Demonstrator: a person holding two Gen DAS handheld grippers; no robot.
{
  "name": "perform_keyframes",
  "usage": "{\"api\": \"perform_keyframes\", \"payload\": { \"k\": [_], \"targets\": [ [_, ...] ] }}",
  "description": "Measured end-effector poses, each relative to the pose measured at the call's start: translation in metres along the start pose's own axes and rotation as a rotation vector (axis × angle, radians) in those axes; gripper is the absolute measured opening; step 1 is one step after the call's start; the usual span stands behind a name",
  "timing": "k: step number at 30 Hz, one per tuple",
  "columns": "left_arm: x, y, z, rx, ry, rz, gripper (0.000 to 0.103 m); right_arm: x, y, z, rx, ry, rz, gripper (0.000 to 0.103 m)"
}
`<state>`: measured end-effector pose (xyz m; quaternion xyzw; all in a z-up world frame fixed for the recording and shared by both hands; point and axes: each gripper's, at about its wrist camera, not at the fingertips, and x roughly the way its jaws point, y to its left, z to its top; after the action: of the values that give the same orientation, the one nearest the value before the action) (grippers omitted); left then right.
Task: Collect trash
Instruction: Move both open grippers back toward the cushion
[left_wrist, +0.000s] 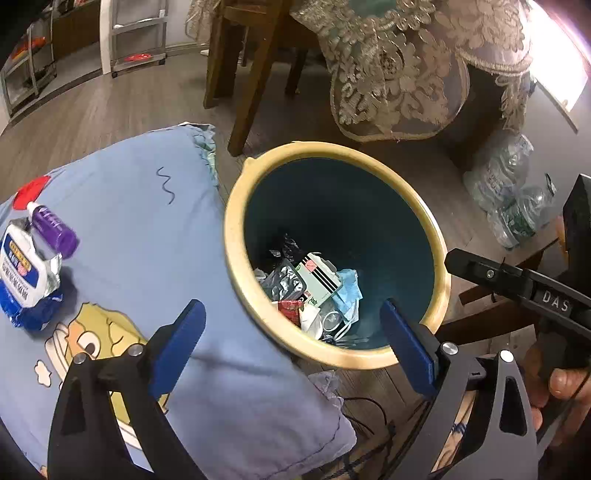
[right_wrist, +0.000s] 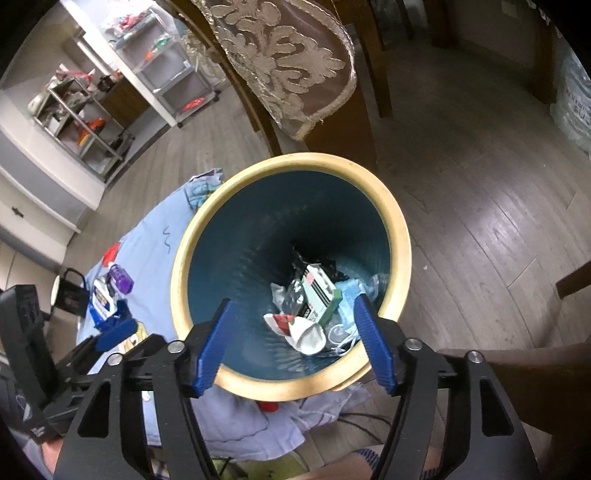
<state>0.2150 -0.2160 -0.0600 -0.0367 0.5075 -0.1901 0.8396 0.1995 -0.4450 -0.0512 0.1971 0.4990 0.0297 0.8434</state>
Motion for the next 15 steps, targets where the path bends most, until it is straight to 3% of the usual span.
{"api": "perform_keyframes", "payload": {
  "k": [15],
  "targets": [
    [-0.046,0.059,-0.013,-0.056,-0.067,0.039,0.096,-0.004,0.006,-0.004,-0.032,-0.014,-0.047,0.086]
  ]
}}
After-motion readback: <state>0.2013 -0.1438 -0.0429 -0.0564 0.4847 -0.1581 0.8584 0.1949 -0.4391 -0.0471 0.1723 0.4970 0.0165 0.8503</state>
